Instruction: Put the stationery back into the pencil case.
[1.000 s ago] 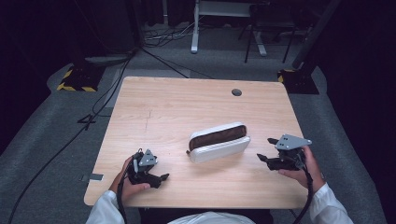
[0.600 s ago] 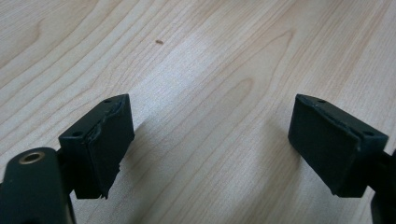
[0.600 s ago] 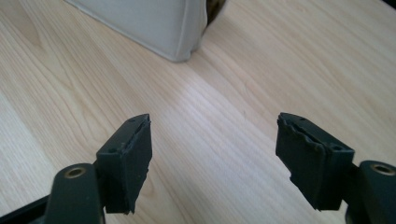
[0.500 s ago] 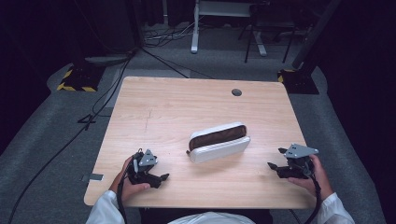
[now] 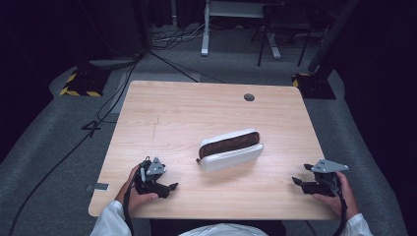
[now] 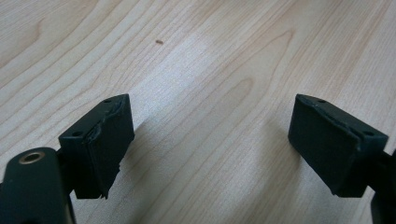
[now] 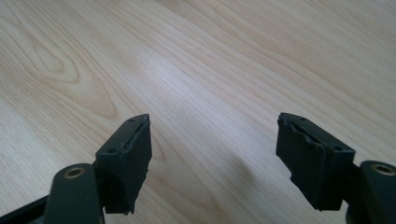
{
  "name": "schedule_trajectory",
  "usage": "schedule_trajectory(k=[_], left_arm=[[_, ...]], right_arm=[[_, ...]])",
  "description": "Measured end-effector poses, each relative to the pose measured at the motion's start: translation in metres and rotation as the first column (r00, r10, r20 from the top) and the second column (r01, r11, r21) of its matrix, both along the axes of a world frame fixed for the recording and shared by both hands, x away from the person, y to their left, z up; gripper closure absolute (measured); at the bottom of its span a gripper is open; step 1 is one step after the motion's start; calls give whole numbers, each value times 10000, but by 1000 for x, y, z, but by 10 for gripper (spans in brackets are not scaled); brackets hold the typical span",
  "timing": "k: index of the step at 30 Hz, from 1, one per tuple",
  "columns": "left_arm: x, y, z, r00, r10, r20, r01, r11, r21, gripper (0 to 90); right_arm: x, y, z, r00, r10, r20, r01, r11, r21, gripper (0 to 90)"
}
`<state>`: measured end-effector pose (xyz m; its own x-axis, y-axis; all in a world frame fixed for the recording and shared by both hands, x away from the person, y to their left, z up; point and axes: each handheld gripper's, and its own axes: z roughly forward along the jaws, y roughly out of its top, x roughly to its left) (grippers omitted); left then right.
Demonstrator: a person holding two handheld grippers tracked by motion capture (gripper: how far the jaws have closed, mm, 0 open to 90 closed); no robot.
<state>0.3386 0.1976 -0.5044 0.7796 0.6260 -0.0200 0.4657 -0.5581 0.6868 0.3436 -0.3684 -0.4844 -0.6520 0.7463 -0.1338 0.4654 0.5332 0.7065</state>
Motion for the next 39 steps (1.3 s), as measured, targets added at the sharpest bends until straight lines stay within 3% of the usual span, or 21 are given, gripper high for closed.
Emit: schedule_trajectory(k=[11, 16, 19, 39], left_arm=[[0, 0, 0, 10000, 9, 13, -9, 10000, -10, 147], [0, 0, 0, 10000, 5, 16, -5, 10000, -24, 147], [0, 0, 0, 10000, 8, 17, -8, 10000, -22, 147], [3, -2, 0, 10000, -66, 39, 66, 10000, -14, 145]], right_arm=[[-14, -25, -14, 9963, -771, -388, 796, 9945, 677, 259], [-20, -35, -19, 9929, -1067, -517, 1128, 9848, 1323, 256], [-22, -36, -19, 9905, -1289, -486, 1343, 9823, 1308, 246], [-21, -35, -20, 9885, -1437, -478, 1488, 9801, 1314, 238]])
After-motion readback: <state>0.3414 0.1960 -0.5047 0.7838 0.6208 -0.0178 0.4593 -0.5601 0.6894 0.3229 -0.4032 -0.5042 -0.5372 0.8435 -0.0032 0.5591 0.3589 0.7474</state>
